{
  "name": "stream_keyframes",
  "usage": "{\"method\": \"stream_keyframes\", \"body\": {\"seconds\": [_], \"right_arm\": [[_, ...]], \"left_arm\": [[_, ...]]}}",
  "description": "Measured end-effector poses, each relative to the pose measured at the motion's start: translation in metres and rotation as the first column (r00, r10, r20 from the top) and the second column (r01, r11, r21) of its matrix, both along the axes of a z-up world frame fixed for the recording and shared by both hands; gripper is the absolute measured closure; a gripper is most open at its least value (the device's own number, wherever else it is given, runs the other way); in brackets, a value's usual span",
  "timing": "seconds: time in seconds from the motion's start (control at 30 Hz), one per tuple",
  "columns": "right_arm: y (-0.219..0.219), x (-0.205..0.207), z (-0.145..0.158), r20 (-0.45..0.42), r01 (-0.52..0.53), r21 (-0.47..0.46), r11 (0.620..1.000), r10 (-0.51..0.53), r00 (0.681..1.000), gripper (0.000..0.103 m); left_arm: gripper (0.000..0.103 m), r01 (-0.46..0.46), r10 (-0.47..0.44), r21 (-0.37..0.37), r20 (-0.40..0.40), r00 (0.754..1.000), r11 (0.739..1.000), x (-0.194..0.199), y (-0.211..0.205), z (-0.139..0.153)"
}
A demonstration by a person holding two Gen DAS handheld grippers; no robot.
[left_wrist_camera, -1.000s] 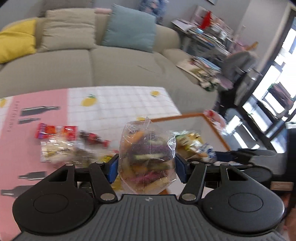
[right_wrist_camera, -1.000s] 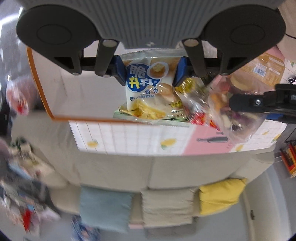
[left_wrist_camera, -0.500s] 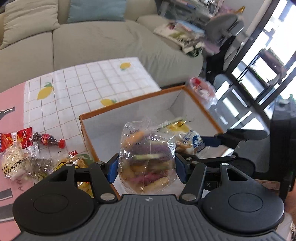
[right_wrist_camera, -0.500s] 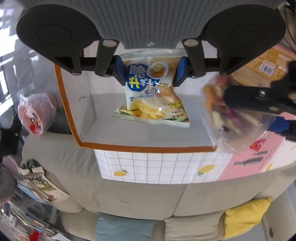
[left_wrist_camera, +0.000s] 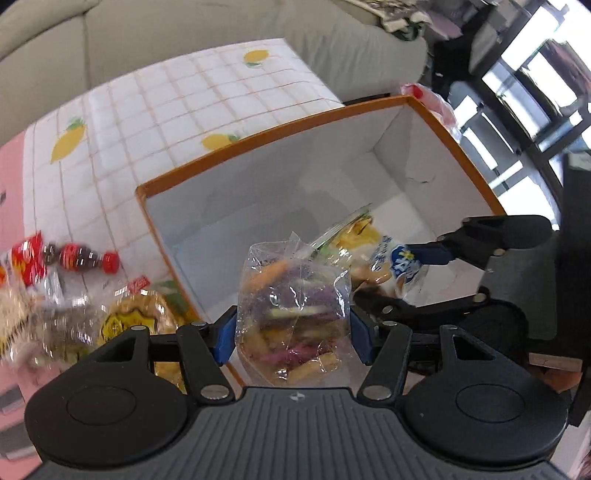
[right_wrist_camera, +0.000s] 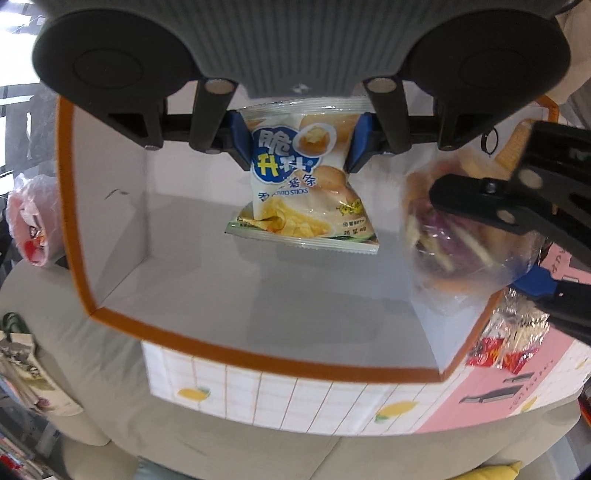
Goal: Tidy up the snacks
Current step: 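Carry both bags over the orange box and open both tools to drop them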
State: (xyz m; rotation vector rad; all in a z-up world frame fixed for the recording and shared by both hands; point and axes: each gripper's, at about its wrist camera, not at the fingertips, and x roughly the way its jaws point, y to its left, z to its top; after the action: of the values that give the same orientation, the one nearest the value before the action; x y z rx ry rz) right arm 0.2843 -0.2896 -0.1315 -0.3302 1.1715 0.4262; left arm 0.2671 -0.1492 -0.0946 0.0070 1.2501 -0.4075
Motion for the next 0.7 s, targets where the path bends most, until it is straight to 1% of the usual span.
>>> {"method": "stream_keyframes", "body": {"seconds": [0.07, 0.17, 0.23, 0.3, 0.43, 0.47, 0.57, 0.7], "right_arm": [[0.002, 0.001, -0.005, -0.016, -0.007, -0.005, 1.000, 0.007, 1.000, 0.050], [0.004, 0.005, -0.013, -0.051, -0.015, -0.024, 1.000, 0.014, 0.999, 0.050], [0.005, 0.007, -0.016, -0.059, -0.018, -0.040, 0.999, 0.016, 0.998, 0.050], [0.005, 0.008, -0.017, -0.065, -0.021, -0.039, 0.999, 0.018, 0.998, 0.049], [0.007, 0.009, -0.017, -0.083, -0.015, -0.052, 0.999, 0.011, 0.996, 0.048], [0.007, 0.008, -0.017, -0.088, -0.015, -0.056, 0.998, 0.010, 0.996, 0.047], [0.007, 0.005, -0.015, -0.076, -0.006, -0.061, 0.998, 0.002, 0.997, 0.035], [0.006, 0.000, -0.001, -0.061, -0.003, -0.072, 0.997, -0.001, 0.998, 0.033]], "left_arm": [[0.034, 0.019, -0.019, 0.024, -0.004, 1.000, 1.000, -0.001, -0.004, 0.000], [0.034, 0.026, -0.025, 0.029, -0.031, 0.999, 0.999, 0.002, -0.006, -0.001], [0.033, 0.037, -0.035, 0.040, -0.038, 0.999, 0.999, 0.001, -0.008, -0.001], [0.031, 0.056, -0.053, 0.061, -0.042, 0.998, 0.997, 0.003, -0.013, -0.002], [0.028, 0.069, -0.066, 0.072, -0.044, 0.997, 0.995, 0.000, -0.015, -0.001], [0.027, 0.067, -0.065, 0.072, -0.041, 0.997, 0.995, 0.000, -0.015, 0.001], [0.022, 0.068, -0.067, 0.076, -0.019, 0.998, 0.995, -0.002, -0.015, 0.009], [0.020, 0.062, -0.062, 0.065, 0.011, 0.998, 0.996, -0.007, -0.012, 0.026]]}}
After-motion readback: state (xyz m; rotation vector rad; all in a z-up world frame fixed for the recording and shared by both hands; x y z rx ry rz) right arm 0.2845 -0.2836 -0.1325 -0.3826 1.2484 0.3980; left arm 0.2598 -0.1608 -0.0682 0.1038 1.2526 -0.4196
